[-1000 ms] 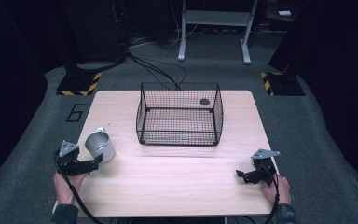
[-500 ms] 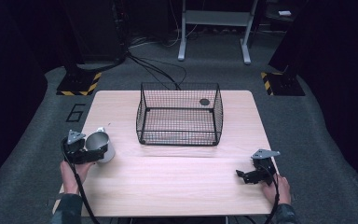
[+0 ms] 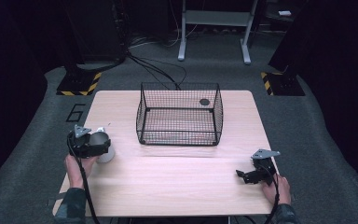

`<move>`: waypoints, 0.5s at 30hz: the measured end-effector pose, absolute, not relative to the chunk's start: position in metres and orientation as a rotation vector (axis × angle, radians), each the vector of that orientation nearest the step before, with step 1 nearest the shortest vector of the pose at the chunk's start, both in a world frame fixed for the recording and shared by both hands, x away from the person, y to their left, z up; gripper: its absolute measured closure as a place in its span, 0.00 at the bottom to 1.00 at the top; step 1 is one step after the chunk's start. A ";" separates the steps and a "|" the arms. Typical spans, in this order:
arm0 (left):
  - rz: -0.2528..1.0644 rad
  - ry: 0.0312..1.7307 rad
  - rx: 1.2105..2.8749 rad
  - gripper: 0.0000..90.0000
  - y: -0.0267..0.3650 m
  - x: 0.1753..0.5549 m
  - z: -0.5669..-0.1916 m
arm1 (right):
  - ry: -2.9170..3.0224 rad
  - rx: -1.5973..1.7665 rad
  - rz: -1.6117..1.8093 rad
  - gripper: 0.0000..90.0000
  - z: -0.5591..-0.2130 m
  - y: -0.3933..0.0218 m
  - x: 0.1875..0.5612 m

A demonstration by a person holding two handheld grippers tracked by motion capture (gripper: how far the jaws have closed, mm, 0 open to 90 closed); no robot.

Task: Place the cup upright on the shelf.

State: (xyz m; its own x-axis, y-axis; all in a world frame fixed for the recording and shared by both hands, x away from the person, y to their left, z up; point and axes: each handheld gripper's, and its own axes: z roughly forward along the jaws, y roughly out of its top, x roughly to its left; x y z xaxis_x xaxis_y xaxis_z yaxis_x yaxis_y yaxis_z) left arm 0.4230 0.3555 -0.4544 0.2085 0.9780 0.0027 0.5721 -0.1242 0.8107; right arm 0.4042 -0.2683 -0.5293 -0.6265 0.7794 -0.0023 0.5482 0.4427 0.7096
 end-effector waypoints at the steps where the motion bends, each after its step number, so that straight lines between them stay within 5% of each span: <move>1: 0.748 1.455 1.785 0.01 0.354 0.424 -0.456 | 2.370 1.134 0.985 0.00 -0.529 -0.268 0.404; 15: 0.766 1.464 1.776 0.06 0.352 0.426 -0.457 | 2.370 1.134 0.985 0.00 -0.529 -0.268 0.404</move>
